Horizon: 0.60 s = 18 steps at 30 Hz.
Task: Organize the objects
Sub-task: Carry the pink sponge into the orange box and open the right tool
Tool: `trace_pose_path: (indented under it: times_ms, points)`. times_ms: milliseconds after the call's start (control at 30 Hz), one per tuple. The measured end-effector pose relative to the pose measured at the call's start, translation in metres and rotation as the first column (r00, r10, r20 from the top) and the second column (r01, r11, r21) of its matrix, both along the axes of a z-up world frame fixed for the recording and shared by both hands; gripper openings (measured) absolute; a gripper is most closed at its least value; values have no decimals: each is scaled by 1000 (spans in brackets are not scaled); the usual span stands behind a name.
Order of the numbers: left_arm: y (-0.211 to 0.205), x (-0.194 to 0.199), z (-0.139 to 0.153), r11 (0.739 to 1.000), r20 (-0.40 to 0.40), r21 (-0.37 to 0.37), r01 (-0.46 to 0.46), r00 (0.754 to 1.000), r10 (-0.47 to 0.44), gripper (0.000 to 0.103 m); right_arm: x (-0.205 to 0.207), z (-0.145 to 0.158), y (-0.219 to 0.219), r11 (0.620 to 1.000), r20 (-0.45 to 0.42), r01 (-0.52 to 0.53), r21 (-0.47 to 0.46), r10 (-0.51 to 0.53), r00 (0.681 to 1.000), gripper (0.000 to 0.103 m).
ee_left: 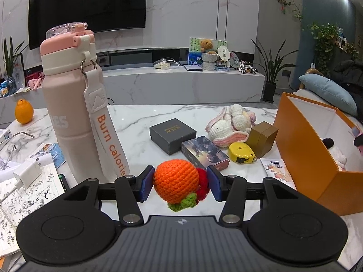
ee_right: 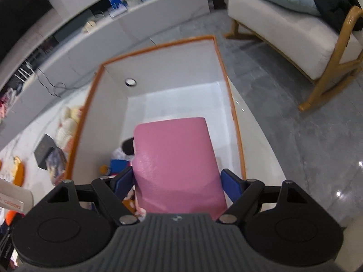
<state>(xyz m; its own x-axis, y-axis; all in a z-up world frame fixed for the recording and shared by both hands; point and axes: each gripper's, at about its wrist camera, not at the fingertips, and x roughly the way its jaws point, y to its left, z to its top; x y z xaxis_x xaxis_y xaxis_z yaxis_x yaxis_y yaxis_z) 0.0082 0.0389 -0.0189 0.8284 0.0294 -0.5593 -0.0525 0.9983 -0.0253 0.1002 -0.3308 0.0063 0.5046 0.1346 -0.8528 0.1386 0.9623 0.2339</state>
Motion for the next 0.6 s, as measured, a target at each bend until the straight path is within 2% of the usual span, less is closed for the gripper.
trace_pose_path:
  times_ms: [133, 233, 433, 600]
  points:
    - [3, 0, -1, 1000, -8, 1, -3, 1000, 3, 59, 7, 0, 11, 991, -14, -23, -131, 22, 1000, 83]
    - [6, 0, 1, 1000, -2, -7, -8, 1000, 8, 59, 12, -3, 21, 984, -45, -52, -171, 45, 998, 83]
    - [10, 0, 4, 1000, 3, -13, -13, 1000, 13, 59, 18, -9, 34, 966, -105, -113, -231, 91, 990, 83]
    - [12, -2, 4, 1000, 5, -14, -11, 1000, 11, 59, 25, -19, 36, 967, -143, -99, -234, 66, 987, 83]
